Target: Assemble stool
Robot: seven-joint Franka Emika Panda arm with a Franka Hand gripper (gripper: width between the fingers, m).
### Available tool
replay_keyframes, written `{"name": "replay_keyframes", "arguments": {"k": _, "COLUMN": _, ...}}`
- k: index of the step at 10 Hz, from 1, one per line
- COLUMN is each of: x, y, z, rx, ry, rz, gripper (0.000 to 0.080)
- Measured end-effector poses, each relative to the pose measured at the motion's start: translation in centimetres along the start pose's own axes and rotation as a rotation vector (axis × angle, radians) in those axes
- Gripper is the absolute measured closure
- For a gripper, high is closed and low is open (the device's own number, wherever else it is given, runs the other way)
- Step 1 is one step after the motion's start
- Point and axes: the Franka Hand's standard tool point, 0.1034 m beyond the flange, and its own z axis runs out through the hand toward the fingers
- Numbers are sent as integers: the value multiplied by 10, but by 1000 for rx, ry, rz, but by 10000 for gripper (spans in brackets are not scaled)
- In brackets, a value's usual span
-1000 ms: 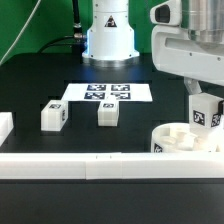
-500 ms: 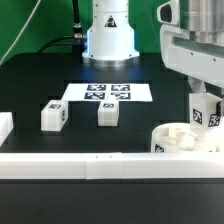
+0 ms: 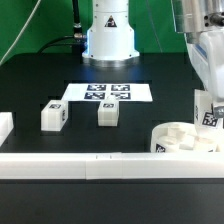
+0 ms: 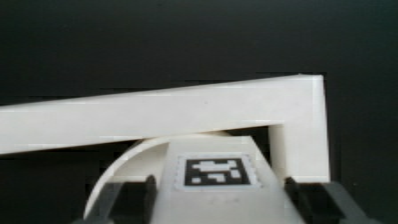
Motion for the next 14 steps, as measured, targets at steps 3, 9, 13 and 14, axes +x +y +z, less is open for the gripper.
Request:
{"name": "replay_keyframes", "arguments": {"k": 3, "x": 2, "y": -2, "z": 0, "rx": 27, "ry": -36, "rz": 227, "gripper": 459}}
{"name": "replay_keyframes", "arguments": {"k": 9, "x": 0, "y": -4, "z": 1, "rx": 114, "ry": -86, "rz": 405, "gripper": 370}}
{"name": "replay_keyframes", "arguments": {"k": 13, "x": -10, "y": -7, "z": -26, "rx": 129, "ry": -114, "rz": 317, "gripper": 154}}
{"name": "replay_keyframes", "arguments": {"k": 14, "x": -9, "y": -6, "z": -24, "rx": 130, "ry": -105, "rz": 234, "gripper": 154}}
